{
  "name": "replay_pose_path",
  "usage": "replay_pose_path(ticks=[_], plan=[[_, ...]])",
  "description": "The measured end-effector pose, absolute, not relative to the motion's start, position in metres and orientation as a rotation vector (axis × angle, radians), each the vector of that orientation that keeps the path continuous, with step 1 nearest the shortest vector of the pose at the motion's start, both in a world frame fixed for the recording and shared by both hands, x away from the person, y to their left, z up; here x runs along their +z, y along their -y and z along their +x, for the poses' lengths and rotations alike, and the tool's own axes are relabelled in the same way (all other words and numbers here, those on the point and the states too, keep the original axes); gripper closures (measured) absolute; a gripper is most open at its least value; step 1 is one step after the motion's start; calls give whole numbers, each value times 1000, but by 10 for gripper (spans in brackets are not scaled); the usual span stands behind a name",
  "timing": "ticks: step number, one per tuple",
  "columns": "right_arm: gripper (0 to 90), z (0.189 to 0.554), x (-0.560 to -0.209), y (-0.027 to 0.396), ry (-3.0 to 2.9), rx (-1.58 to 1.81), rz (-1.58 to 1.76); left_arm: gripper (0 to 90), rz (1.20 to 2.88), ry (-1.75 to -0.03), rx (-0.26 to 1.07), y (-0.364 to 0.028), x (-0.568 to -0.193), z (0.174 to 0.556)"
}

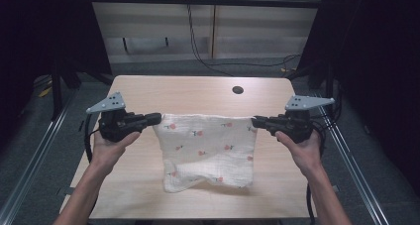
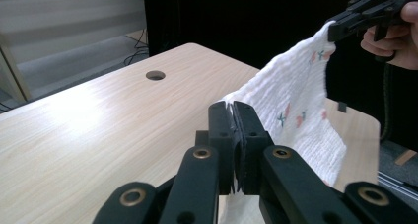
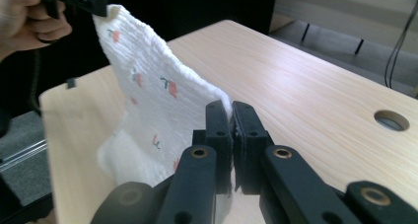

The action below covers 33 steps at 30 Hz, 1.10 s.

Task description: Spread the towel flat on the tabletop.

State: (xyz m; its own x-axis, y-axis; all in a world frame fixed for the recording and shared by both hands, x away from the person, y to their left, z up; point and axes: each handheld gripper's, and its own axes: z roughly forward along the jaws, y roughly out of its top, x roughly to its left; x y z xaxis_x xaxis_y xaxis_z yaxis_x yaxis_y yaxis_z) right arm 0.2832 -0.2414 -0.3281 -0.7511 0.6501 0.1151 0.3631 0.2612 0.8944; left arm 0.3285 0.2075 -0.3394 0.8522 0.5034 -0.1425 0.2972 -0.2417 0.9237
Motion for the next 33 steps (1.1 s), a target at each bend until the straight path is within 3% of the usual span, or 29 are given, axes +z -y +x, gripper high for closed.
replay_pose_path(ticks=[16, 28, 32, 33], plan=[[865, 349, -381, 238, -2299, 1453, 1048, 877, 1881, -745, 145, -206, -389, 373], [865, 394, -406, 232, -2267, 1401, 1178, 870, 1899, -814, 138, -191, -405, 408], [864, 409, -414, 235, -2248, 1360, 1235, 845, 1899, -821, 154, -186, -405, 419], [863, 411, -415, 236, -2237, 1356, 1252, 798, 1896, -825, 157, -186, -404, 421]])
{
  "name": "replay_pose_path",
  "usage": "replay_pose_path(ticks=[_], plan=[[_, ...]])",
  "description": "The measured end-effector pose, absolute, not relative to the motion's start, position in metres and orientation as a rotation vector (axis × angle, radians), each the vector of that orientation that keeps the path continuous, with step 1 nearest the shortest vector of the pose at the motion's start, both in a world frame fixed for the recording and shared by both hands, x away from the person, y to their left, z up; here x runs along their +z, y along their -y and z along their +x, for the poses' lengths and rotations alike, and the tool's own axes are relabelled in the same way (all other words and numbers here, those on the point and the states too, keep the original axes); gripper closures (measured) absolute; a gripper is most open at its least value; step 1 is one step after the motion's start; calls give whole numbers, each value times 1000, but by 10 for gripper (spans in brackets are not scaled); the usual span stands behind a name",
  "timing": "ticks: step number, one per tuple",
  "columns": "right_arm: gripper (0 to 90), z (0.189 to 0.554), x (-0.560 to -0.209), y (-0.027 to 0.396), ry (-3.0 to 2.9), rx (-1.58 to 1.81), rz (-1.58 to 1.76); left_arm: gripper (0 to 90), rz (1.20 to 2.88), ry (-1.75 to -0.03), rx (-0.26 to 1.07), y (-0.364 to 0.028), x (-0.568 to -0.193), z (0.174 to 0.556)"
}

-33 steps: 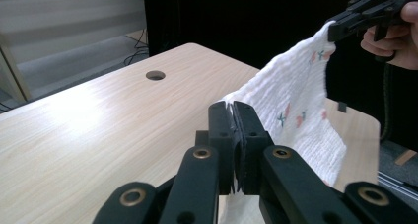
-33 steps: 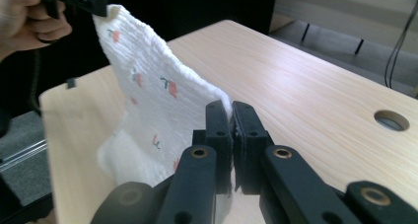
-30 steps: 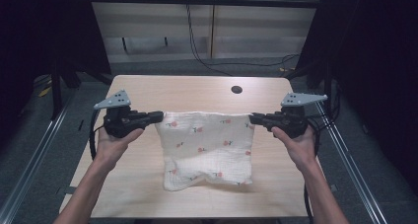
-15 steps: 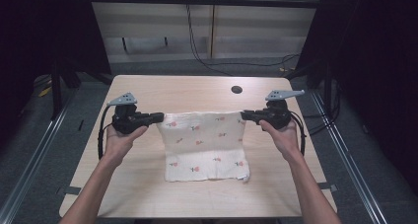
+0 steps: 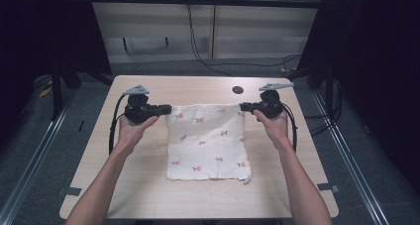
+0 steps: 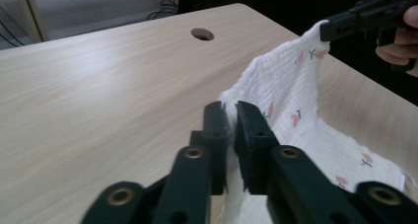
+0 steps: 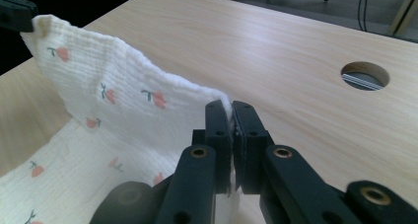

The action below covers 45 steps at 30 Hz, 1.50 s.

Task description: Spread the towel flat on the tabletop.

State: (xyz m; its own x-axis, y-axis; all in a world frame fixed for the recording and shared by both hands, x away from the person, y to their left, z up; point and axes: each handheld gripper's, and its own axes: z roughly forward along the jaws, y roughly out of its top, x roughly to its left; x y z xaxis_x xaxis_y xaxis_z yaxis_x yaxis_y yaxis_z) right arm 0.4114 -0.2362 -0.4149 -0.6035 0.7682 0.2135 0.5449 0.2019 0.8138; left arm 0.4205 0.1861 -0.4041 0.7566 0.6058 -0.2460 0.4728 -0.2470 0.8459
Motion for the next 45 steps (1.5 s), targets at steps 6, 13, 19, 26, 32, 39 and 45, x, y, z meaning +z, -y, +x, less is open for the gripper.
replay_pose_path(ticks=[6, 13, 19, 26, 32, 39, 45], plan=[[686, 415, -419, 244, -2178, 1330, 1314, 680, 1893, -845, 186, -192, -402, 417], [616, 396, -422, 252, -2200, 1285, 1296, 666, 1892, -870, 133, -202, -421, 402], [582, 358, -425, 247, -2269, 1313, 1228, 711, 1935, -832, 79, -202, -435, 379], [644, 317, -440, 243, -2378, 1288, 1166, 848, 2031, -713, 74, -186, -448, 344], [627, 297, -469, 237, -2444, 1221, 1197, 837, 2088, -676, -28, -177, -467, 330], [564, 297, -487, 233, -2469, 1106, 1219, 713, 2193, -650, -84, -162, -489, 320], [542, 302, -493, 233, -2451, 1058, 1227, 677, 2276, -632, -32, -156, -496, 314]])
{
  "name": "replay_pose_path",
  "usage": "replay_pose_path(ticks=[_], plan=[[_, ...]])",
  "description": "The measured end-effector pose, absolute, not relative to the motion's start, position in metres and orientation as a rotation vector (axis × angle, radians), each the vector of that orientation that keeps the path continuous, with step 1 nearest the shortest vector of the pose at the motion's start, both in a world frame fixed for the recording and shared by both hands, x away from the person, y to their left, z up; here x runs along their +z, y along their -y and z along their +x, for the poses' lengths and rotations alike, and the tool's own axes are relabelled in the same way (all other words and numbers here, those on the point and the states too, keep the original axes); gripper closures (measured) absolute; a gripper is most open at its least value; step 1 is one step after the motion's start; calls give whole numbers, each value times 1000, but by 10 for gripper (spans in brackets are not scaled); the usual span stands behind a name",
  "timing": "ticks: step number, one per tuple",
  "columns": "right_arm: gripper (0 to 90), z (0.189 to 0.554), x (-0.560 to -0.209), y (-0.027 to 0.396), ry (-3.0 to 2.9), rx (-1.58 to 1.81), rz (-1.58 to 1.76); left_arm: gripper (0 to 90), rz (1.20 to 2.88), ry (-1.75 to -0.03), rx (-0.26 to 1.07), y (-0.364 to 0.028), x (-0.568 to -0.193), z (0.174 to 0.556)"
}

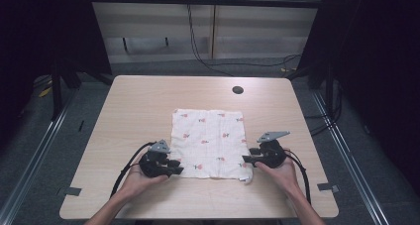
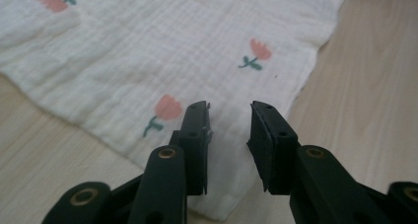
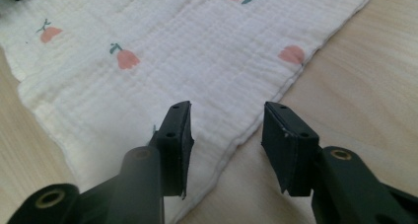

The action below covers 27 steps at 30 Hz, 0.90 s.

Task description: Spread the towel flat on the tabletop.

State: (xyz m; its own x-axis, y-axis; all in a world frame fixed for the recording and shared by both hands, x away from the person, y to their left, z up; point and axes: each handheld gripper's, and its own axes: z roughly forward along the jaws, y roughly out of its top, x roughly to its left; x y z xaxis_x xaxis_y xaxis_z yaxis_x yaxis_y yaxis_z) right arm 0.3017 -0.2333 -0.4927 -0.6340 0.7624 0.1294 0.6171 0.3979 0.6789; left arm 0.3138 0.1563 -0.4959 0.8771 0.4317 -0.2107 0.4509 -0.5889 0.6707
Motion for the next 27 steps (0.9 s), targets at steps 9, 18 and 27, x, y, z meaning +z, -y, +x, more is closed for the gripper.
replay_pose_path(ticks=[9, 18, 27], plan=[[775, 297, -498, 222, -2439, 989, 1174, 776, 2336, -582, 75, -162, -493, 296], [883, 283, -494, 227, -2473, 1014, 1207, 898, 2316, -558, 21, -165, -495, 292], [883, 248, -491, 231, -2514, 1035, 1182, 900, 2359, -538, -71, -162, -491, 265]])
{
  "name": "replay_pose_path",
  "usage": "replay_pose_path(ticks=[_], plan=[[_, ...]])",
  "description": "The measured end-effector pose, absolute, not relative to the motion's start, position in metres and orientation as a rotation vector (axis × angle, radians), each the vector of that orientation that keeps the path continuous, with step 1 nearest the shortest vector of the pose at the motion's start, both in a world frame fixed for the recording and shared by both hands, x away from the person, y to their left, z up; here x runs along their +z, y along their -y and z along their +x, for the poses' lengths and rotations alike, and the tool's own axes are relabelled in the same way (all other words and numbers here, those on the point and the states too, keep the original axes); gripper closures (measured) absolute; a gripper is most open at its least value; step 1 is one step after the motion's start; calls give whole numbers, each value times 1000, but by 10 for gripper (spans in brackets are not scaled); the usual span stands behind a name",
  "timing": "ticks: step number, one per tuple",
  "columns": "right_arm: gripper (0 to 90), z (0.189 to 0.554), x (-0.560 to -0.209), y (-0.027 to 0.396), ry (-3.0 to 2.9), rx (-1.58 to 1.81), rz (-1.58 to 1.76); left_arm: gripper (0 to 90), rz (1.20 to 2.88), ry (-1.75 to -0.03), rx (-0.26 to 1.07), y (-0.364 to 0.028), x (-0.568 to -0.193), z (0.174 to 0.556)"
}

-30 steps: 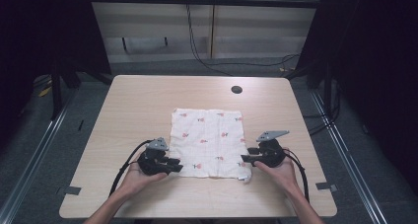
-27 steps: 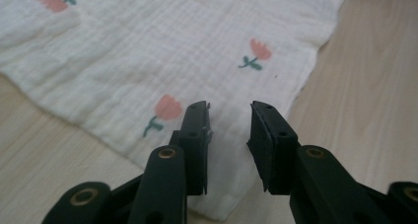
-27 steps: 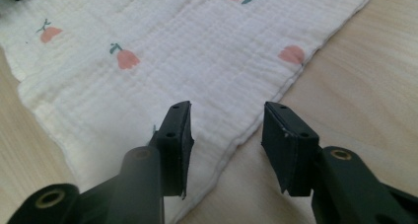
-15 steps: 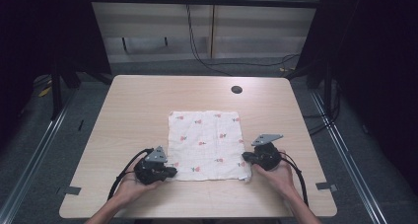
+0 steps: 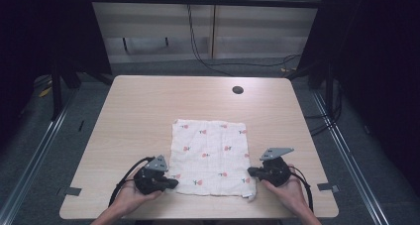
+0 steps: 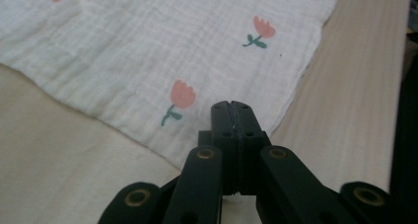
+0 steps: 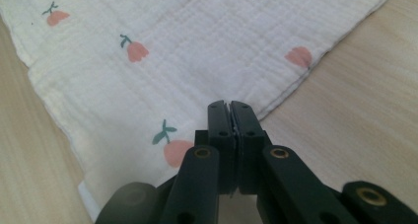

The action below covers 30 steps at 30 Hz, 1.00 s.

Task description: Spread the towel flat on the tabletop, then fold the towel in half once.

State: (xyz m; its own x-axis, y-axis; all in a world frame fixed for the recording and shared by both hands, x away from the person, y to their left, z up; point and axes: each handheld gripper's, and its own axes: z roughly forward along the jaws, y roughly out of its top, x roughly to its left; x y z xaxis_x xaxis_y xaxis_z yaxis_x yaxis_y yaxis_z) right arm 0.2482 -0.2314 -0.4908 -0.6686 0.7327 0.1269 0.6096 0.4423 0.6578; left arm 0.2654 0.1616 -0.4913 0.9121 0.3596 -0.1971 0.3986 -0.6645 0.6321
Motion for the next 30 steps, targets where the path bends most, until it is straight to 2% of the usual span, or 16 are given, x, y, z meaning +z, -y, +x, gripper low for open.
replay_pose_path(ticks=[9, 11, 14, 15, 24, 30], plan=[[879, 235, -489, 233, -2522, 1054, 1215, 897, 2341, -513, -171, -164, -491, 251], [822, 231, -488, 232, -2516, 1060, 1213, 882, 2325, -512, -186, -165, -489, 252], [640, 232, -486, 234, -2477, 1068, 1241, 780, 2220, -542, -240, -167, -481, 259], [614, 234, -485, 235, -2460, 1070, 1247, 760, 2203, -547, -234, -167, -476, 261], [548, 263, -476, 239, -2429, 1153, 1244, 532, 2201, -649, -170, -166, -480, 290], [523, 283, -469, 240, -2422, 1156, 1227, 489, 2180, -702, -139, -170, -479, 300]])
